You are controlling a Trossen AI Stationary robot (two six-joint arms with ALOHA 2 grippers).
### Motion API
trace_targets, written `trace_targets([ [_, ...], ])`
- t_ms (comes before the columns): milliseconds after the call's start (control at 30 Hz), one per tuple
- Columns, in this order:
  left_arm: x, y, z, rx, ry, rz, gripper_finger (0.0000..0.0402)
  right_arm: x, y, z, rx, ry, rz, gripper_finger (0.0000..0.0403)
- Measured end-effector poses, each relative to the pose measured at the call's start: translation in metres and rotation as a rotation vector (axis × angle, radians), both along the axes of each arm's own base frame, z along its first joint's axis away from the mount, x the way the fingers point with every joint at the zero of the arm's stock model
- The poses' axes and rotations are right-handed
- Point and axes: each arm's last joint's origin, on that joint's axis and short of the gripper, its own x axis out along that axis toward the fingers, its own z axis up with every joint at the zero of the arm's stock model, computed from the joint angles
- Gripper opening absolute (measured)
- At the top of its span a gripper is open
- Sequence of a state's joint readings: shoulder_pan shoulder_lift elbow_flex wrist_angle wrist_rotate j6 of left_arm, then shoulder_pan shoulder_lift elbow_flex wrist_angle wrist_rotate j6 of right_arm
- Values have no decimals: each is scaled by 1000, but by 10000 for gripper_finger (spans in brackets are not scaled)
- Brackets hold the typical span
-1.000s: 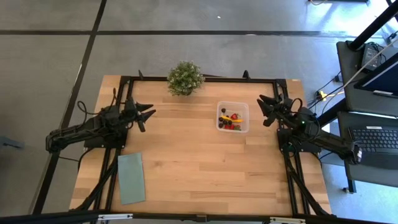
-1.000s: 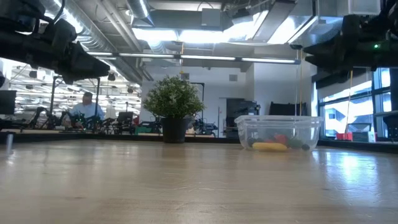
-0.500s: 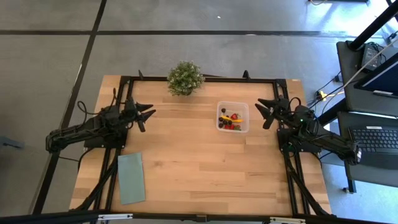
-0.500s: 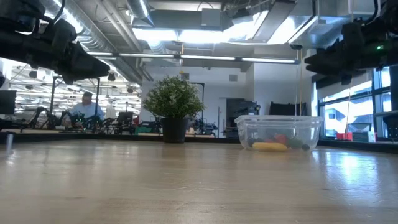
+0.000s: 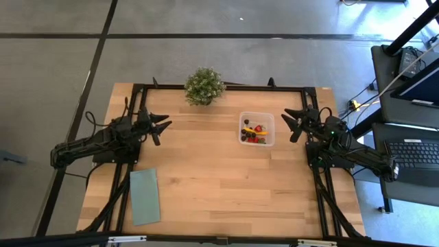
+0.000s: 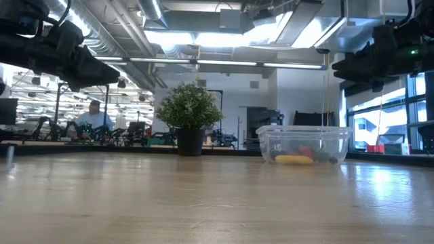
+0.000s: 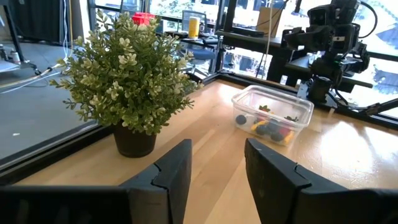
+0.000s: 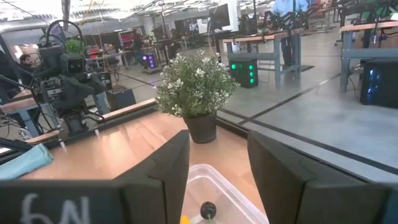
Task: Pick and placing Produce into tupperware
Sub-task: Return to Home Position
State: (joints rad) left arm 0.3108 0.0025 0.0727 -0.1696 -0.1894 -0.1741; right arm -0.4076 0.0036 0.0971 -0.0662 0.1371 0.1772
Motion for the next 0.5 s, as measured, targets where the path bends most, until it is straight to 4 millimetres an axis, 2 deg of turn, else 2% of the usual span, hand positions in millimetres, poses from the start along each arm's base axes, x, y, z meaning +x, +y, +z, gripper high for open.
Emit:
trace_targets([
  [500, 0, 0, 0, 0, 0, 0, 146, 0, 0, 0, 0, 0, -1, 165],
])
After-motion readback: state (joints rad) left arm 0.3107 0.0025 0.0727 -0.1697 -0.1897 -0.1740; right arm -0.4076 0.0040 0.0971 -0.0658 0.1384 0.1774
